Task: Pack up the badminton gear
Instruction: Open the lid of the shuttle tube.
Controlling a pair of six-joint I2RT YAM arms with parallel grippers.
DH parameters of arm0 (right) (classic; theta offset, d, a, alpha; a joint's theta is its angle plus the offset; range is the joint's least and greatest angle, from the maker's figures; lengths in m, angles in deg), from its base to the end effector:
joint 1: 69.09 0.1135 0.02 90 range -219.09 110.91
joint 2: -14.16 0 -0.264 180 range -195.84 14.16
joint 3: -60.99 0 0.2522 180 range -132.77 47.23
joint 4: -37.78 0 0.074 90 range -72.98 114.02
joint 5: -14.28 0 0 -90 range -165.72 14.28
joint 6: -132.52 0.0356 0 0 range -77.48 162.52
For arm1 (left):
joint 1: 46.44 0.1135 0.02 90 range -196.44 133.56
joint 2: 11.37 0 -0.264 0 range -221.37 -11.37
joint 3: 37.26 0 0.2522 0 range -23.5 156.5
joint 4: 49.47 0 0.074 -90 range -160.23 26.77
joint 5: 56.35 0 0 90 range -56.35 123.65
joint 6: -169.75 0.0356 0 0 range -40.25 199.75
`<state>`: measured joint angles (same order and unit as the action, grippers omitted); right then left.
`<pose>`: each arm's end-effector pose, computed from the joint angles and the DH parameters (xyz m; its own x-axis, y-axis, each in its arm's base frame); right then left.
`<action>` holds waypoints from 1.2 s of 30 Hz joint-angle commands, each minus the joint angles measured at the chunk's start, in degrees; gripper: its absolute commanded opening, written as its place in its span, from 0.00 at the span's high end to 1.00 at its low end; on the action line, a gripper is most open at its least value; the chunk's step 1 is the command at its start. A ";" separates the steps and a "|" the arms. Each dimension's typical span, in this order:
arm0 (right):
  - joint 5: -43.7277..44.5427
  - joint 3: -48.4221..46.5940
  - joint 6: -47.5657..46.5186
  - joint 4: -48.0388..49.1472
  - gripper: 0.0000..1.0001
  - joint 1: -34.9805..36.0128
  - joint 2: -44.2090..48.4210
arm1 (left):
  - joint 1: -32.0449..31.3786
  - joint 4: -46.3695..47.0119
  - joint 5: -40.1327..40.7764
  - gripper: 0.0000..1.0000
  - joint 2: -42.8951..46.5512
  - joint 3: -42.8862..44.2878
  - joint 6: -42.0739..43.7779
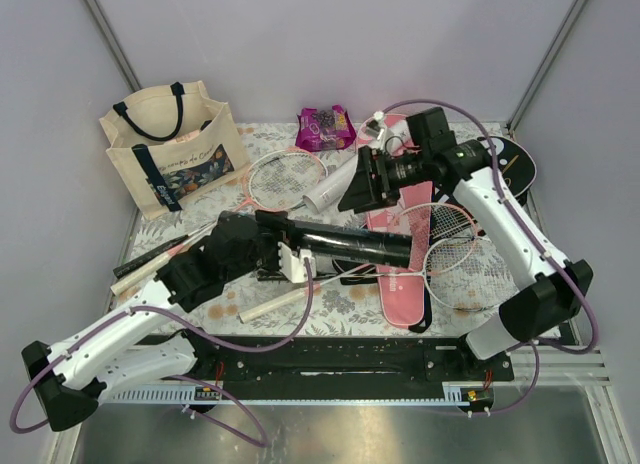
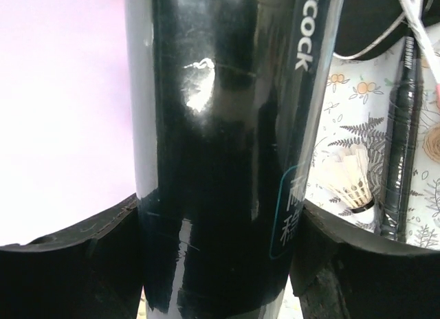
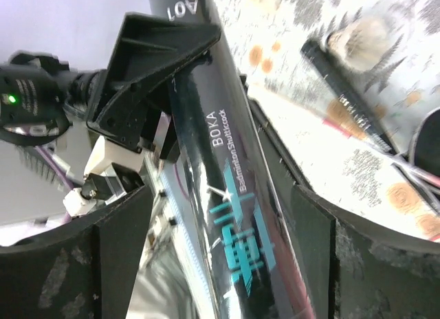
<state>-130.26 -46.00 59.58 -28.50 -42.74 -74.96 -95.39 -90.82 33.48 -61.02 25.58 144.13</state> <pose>0.2728 0.1675 0.3841 -0.8584 -0.2352 -0.4559 -0.5127 0.3650 0.7771 0.1255 -0.1443 0.3205 0.5475 0.7443 -0.3825 0.6063 -0.0378 0.7943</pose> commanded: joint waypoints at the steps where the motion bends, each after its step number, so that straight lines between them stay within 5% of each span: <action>1: 7.42 -2.48 8.50 9.52 0.10 -3.22 7.63 | 1.05 8.60 7.88 0.52 2.71 -0.74 -13.90; 9: 22.20 9.10 16.51 28.23 0.15 -7.10 21.51 | 2.28 9.67 15.80 0.54 6.22 -5.04 -29.91; 17: 11.67 15.62 19.76 37.21 0.30 -7.10 23.03 | 2.98 11.60 14.76 0.55 10.27 -8.82 -37.92; 31: 4.01 16.76 21.78 40.64 0.47 -7.10 15.82 | 2.81 14.59 12.12 0.57 14.05 -12.96 -35.90; 34: 0.85 18.78 24.59 44.94 0.56 -7.10 14.77 | 2.98 14.67 12.12 0.57 13.79 -12.96 -35.99; 36: -1.00 19.66 26.09 48.10 0.78 -7.19 14.42 | 2.89 14.50 12.29 0.57 13.53 -12.87 -35.99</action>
<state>-124.95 -27.93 81.57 11.85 -50.11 -59.88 -92.44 -83.11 46.36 -48.10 12.34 108.96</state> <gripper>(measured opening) 0.390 0.710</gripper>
